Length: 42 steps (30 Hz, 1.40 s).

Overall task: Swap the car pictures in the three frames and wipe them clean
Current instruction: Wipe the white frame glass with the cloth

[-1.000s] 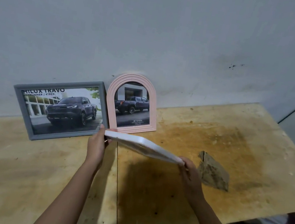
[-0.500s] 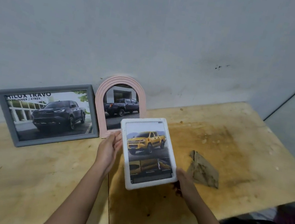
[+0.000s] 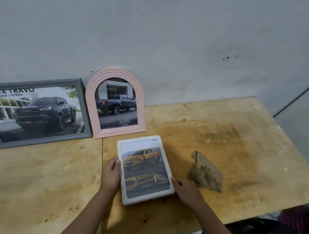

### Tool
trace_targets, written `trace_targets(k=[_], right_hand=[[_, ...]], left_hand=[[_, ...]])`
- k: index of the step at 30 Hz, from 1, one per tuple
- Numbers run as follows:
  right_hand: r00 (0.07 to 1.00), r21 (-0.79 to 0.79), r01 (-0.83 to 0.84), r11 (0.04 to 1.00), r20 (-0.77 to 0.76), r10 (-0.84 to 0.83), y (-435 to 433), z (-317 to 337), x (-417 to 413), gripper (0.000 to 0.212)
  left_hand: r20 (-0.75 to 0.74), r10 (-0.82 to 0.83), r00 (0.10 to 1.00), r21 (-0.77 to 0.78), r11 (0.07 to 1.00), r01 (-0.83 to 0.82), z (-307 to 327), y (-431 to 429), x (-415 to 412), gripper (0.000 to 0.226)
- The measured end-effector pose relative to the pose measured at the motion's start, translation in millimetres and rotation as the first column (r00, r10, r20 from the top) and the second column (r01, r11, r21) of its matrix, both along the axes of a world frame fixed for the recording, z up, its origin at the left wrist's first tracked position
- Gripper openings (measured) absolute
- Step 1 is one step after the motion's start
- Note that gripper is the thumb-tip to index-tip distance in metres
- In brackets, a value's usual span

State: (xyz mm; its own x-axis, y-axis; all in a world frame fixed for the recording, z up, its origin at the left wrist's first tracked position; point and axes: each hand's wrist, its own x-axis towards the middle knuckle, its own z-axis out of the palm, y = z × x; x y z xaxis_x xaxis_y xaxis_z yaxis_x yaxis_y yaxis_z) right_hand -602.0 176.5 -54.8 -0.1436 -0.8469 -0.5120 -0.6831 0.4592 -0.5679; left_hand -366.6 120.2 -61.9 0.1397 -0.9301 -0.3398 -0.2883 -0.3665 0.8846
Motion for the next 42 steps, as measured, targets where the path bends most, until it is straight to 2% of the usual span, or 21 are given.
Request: trace_targets(k=[3, 6, 7, 10, 13, 14, 16, 18, 20, 23, 26, 30, 33, 35, 37, 39, 41, 42], right_hand=[[0.983, -0.228, 0.058, 0.972, -0.158, -0.096, -6.4, -5.6, -15.3, 0.032], [0.923, -0.420, 0.120, 0.900, -0.288, -0.257, -11.3, -5.6, -36.7, 0.011], [0.895, -0.437, 0.128, 0.890, -0.335, -0.294, -13.4, -4.8, -44.2, 0.016], [0.869, -0.330, 0.221, 0.918, -0.361, -0.339, -20.4, 0.1, -65.4, 0.037], [0.891, -0.104, 0.234, 0.967, -0.375, -0.256, -27.6, -0.4, -79.5, 0.048], [0.892, -0.086, 0.235, 0.968, -0.378, -0.250, -28.9, -1.6, -80.7, 0.050], [0.876, -0.156, 0.284, 0.946, -0.359, -0.322, -27.7, -2.7, -80.6, 0.051], [0.816, -0.231, 0.405, 0.885, -0.345, -0.464, -21.8, -3.2, -80.2, 0.050], [0.756, -0.220, 0.528, 0.821, -0.319, -0.572, -15.5, -5.4, -80.8, 0.049], [0.729, -0.155, 0.635, 0.757, -0.204, -0.654, -15.1, -10.0, -86.6, 0.049], [0.723, -0.165, 0.676, 0.718, -0.040, -0.690, -17.6, -5.9, -91.3, 0.028], [0.769, -0.284, 0.632, 0.721, 0.111, -0.630, -20.8, 2.1, -84.0, 0.032], [0.805, -0.268, 0.594, 0.759, 0.195, -0.561, -30.8, 10.6, -72.4, 0.030], [0.790, -0.240, 0.610, 0.755, 0.267, -0.552, -38.9, 16.2, -65.7, 0.027], [0.745, -0.173, 0.642, 0.747, 0.369, -0.555, -45.7, 21.2, -59.4, 0.027], [0.640, -0.013, 0.643, 0.765, 0.557, -0.529, -51.9, 27.0, -52.7, 0.037], [0.525, 0.138, 0.583, 0.801, 0.688, -0.501, -57.3, 31.9, -46.7, 0.048], [0.501, 0.180, 0.543, 0.820, 0.715, -0.488, -58.9, 35.3, -42.9, 0.047]], left_hand=[[0.150, -0.004, 0.989, -0.023, 1.000, 0.007, -1.4, 9.8, -7.5, 0.031], [0.197, 0.006, 0.980, -0.040, 0.999, 0.002, 2.1, 21.2, -14.9, 0.034], [0.199, 0.002, 0.980, -0.045, 0.999, 0.007, 0.0, 23.8, -16.0, 0.035], [0.188, 0.015, 0.982, -0.071, 0.998, -0.002, -0.7, 29.0, -21.2, 0.034], [0.213, 0.033, 0.976, -0.084, 0.996, -0.015, -2.4, 31.7, -24.0, 0.035], [0.222, 0.039, 0.974, -0.083, 0.996, -0.021, -2.6, 32.1, -24.0, 0.036], [0.233, 0.044, 0.972, -0.086, 0.996, -0.024, -4.4, 32.4, -24.2, 0.037], [0.244, 0.040, 0.969, -0.096, 0.995, -0.017, -5.1, 32.6, -24.6, 0.038], [0.248, 0.045, 0.968, -0.096, 0.995, -0.021, -6.3, 31.9, -24.2, 0.038], [0.250, 0.056, 0.967, -0.106, 0.994, -0.030, -8.0, 30.6, -24.4, 0.037], [0.256, 0.071, 0.964, -0.120, 0.992, -0.042, -9.6, 32.2, -28.2, 0.036], [0.272, 0.067, 0.960, -0.126, 0.992, -0.034, -12.5, 31.8, -31.0, 0.037], [0.289, 0.066, 0.955, -0.113, 0.993, -0.034, -13.7, 31.1, -31.3, 0.037], [0.294, 0.068, 0.953, -0.110, 0.993, -0.037, -12.7, 31.6, -32.3, 0.037], [0.291, 0.068, 0.954, -0.116, 0.993, -0.036, -11.8, 32.7, -33.1, 0.036], [0.290, 0.066, 0.955, -0.125, 0.992, -0.030, -12.5, 33.5, -32.8, 0.035], [0.300, 0.057, 0.952, -0.130, 0.991, -0.018, -14.4, 34.3, -32.7, 0.035], [0.306, 0.060, 0.950, -0.132, 0.991, -0.020, -14.8, 35.2, -32.7, 0.035]])
